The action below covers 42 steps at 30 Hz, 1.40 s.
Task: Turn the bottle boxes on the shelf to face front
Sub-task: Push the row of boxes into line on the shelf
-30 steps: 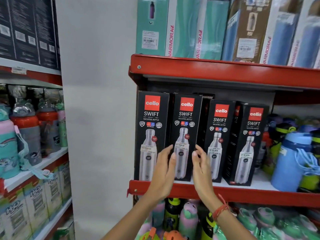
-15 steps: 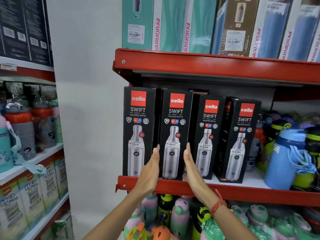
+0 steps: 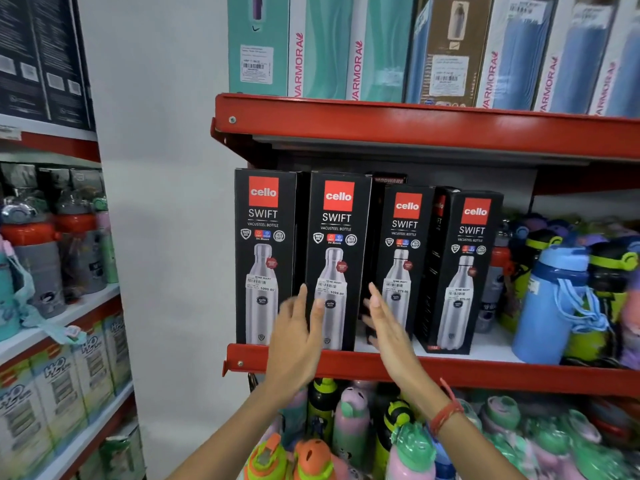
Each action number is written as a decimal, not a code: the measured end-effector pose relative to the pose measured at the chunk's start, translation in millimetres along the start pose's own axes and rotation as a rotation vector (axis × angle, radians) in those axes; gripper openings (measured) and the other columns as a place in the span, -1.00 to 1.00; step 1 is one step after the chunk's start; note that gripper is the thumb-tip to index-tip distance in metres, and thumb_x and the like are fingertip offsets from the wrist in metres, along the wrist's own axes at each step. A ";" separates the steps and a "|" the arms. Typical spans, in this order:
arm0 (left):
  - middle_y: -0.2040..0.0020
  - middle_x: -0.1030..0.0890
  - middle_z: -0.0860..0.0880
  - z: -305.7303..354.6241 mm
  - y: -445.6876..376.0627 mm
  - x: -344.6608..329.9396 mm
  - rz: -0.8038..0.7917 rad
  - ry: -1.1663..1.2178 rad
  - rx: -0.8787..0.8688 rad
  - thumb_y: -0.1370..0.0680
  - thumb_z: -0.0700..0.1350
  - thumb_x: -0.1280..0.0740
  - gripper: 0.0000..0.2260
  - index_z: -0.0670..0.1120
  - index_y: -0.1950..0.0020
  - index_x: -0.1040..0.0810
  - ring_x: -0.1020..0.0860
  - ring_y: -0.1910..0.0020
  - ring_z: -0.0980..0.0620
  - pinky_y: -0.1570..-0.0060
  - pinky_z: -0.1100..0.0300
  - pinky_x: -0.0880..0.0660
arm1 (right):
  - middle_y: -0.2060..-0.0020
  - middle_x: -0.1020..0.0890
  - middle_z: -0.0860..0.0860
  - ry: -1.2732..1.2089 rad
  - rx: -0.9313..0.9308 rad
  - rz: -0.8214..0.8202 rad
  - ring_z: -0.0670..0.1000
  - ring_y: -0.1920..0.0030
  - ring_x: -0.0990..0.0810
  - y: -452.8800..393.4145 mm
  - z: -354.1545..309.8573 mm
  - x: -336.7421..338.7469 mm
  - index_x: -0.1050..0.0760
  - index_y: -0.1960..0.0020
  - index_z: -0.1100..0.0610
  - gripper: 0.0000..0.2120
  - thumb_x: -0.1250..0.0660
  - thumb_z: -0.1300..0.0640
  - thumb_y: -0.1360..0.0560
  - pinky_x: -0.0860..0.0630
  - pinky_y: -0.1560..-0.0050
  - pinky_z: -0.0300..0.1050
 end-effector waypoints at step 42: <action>-0.23 -0.59 -0.03 102.1 15.6 -128.4 -0.125 0.321 -0.120 -0.65 0.05 -0.06 -0.65 -0.04 -0.33 -0.46 -0.52 -0.21 0.11 -0.26 0.17 -0.41 | -0.51 -0.23 0.06 0.090 -0.017 0.420 0.06 -0.50 -0.20 6.8 49.9 167.3 -0.14 -0.53 -0.01 -0.44 -0.07 -0.17 -0.58 -0.15 -0.48 0.10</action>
Point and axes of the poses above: each hand's wrist, its own y-axis away from the middle knuckle, its own x-axis out of the back of the hand, z = x × y, the point moved 8 cm from there along -y, towards the middle knuckle
